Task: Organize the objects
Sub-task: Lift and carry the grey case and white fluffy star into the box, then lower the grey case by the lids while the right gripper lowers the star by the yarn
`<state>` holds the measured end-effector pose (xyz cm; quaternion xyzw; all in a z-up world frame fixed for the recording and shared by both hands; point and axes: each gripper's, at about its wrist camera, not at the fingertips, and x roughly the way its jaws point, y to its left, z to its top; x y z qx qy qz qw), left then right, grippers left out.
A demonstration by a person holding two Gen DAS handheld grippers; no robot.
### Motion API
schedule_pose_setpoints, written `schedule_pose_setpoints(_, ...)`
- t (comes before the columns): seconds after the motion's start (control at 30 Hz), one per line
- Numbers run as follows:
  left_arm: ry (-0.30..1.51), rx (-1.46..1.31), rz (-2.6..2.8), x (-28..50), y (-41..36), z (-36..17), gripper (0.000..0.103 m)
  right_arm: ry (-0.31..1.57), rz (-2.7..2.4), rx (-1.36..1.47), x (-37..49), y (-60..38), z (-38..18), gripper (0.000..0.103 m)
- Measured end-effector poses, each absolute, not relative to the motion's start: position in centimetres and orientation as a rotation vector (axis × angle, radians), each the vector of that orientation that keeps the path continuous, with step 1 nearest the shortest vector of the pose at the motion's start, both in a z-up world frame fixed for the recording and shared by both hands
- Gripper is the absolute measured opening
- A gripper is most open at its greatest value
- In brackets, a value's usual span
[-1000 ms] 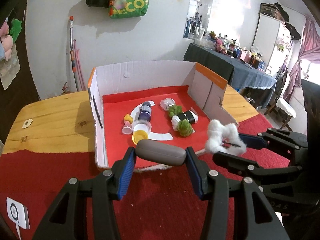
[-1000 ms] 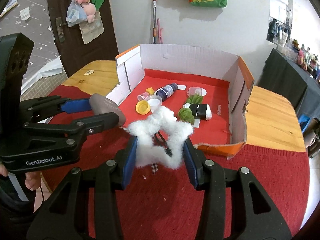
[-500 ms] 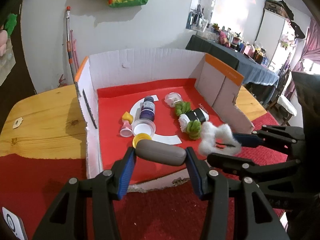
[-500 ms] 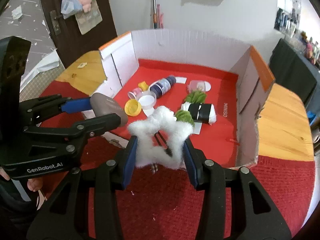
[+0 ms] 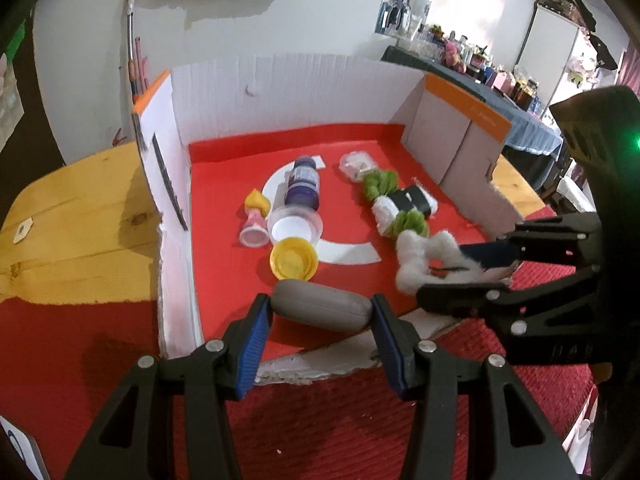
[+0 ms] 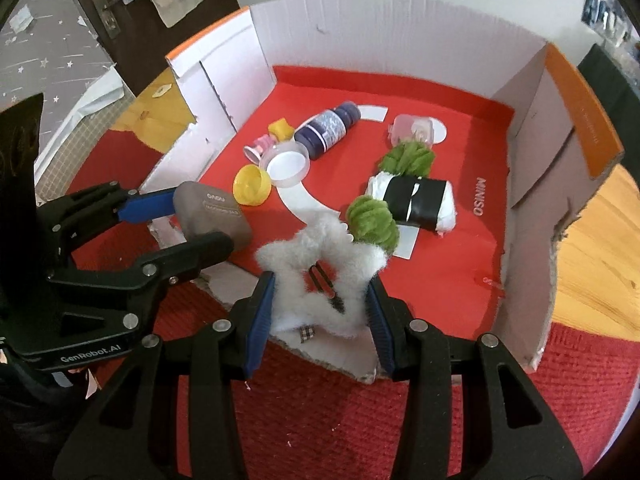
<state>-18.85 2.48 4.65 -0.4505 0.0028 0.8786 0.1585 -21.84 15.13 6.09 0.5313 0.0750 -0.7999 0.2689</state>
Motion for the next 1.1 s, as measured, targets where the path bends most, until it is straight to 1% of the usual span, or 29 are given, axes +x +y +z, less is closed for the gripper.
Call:
schedule_pose_setpoints(0.3, -0.019, -1.297, 2.503, -19.0, 2.1, 4.7, 0.053, 0.189, -2.187, 1.447, -22.4, 15.8, 5.7, 0.042)
schedule_pose_setpoints(0.63, 0.02, -1.323, 2.51, -18.4, 1.9, 4.5, 0.053, 0.183, -2.23, 1.435, -22.6, 16.4, 5.5, 0.042)
schedule_pose_setpoints(1.1, -0.042, -1.276, 2.514, -20.4, 2.4, 5.2, 0.052, 0.175, -2.221, 1.443, -22.1, 16.3, 5.0, 0.043)
